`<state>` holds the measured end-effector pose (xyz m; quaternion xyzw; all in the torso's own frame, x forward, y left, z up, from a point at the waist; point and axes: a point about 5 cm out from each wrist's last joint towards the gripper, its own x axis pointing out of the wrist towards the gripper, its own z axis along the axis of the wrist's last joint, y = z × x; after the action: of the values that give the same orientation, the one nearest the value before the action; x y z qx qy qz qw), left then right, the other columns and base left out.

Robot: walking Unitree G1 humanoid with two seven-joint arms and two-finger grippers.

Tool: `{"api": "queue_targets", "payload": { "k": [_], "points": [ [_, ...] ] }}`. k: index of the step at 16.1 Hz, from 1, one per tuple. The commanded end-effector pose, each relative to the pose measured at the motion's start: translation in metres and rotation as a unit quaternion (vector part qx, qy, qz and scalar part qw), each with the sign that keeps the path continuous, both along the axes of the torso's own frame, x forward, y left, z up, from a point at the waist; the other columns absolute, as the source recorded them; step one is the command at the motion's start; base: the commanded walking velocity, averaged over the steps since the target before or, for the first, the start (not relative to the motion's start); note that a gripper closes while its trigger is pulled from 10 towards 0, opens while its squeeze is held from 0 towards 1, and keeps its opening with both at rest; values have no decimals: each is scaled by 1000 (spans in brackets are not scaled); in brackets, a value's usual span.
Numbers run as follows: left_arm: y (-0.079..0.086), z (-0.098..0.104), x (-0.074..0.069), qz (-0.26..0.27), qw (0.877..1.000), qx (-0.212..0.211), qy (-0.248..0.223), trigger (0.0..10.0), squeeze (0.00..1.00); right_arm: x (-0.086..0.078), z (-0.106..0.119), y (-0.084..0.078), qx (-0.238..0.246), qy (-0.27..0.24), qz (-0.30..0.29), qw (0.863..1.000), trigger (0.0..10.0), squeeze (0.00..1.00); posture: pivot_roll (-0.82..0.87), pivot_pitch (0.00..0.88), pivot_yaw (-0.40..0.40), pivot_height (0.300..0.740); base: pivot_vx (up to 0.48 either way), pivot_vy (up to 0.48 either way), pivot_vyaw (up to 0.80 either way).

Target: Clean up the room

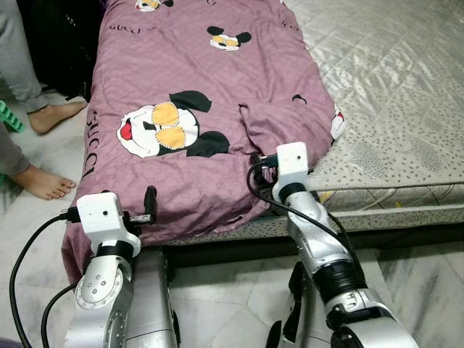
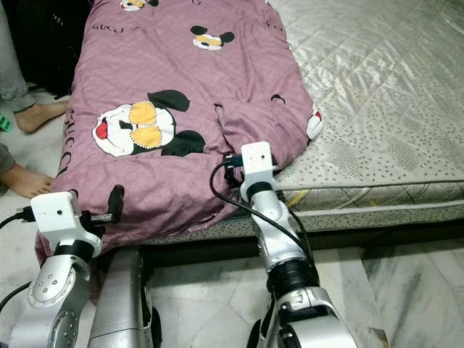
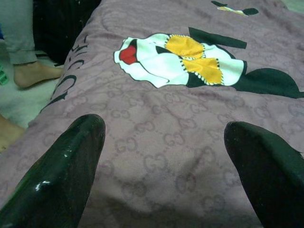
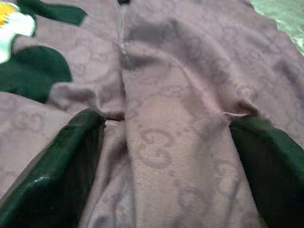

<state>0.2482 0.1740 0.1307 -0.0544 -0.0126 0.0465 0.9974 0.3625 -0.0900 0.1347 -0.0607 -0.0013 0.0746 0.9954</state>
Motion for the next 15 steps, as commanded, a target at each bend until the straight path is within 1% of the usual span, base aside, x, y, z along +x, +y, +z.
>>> {"api": "queue_targets", "payload": {
  "k": [1,2,3,4,5,6,7,8,9,11,13,15],
  "points": [
    [-2,2,-1,-1,1000,5,1,10000,0,1,-1,5,-4,6,-4,1000,10000,0,86,234,-47,495,0,0,0],
    [-2,2,0,-2,1000,5,0,10000,0,1,-3,10,-1,12,1,1000,10000,0,84,231,-45,495,0,0,0],
    [-2,3,1,-2,1000,4,-1,10000,0,1,-11,15,1,36,4,999,10000,0,84,231,-45,495,0,0,0],
    [-3,5,2,-3,1000,4,-4,10000,0,0,-21,14,0,66,-1,998,10000,0,86,226,-47,495,0,0,0],
    [-3,6,3,-2,1000,5,-6,10000,0,0,-28,11,4,91,-16,996,10000,0,86,226,-47,495,0,0,0],
    [-2,7,4,0,1000,6,-8,10000,0,0,-38,0,15,127,-51,990,10000,0,91,222,-48,495,0,0,0],
    [-1,7,4,1,1000,6,-8,10000,0,1,-41,-9,24,139,-78,987,10000,0,93,219,-51,495,0,0,0],
    [0,7,3,4,1000,7,-8,10000,0,5,-40,-30,38,141,-135,980,10000,0,93,219,-51,495,0,0,0],
    [0,6,3,5,1000,7,-7,10000,0,7,-37,-48,43,130,-177,975,10000,0,93,218,-53,495,0,0,0],
    [0,6,3,6,1000,6,-7,10000,0,8,-33,-76,52,121,-228,965,10000,0,89,219,-54,495,0,0,0],
    [-1,6,3,6,1000,5,-6,10000,0,2,-35,-109,39,115,-274,954,10000,0,82,218,-55,495,0,0,0],
    [-1,5,4,5,1000,4,-6,10000,0,-12,-45,-134,14,122,-302,945,10000,0,72,219,-56,495,0,0,0]
  ]
}}
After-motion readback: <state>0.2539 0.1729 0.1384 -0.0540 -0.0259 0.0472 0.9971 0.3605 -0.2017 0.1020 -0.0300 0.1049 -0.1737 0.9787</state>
